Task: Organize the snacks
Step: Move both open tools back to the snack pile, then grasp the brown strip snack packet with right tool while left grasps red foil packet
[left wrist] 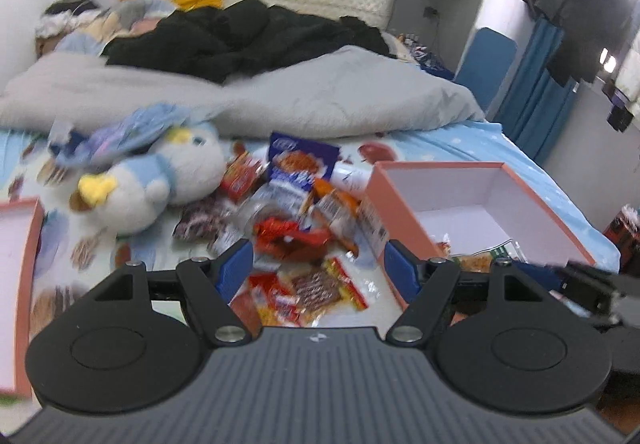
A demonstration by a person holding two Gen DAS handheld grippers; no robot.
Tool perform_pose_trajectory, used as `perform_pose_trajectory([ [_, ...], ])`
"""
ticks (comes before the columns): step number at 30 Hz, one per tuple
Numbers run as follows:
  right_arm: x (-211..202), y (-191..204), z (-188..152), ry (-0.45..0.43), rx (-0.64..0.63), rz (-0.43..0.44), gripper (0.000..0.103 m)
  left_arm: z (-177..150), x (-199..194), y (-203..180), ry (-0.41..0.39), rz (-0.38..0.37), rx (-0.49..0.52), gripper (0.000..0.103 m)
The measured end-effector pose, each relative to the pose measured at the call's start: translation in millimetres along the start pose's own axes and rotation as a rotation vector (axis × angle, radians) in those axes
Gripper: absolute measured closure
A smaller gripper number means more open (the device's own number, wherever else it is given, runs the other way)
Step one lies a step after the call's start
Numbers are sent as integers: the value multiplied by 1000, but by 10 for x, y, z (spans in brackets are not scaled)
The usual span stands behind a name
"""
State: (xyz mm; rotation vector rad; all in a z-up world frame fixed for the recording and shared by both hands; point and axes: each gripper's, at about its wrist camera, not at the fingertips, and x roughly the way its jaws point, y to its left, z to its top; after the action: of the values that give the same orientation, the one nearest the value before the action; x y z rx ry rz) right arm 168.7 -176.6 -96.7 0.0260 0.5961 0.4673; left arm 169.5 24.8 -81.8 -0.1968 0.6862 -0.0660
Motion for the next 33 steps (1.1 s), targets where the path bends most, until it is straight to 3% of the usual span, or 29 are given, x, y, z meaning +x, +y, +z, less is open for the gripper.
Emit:
perform_pose_trajectory([
  [12,176,215,-391,110,-78,31,38,-427,137,461,101,36,-107,26],
  [28,1083,283,-441,226,-146,44,38,-219,1196,937,214,20,-137,26],
  [33,1409,223,-458,267,-134,31,38,-99,1506,973,214,-4,-124,21],
])
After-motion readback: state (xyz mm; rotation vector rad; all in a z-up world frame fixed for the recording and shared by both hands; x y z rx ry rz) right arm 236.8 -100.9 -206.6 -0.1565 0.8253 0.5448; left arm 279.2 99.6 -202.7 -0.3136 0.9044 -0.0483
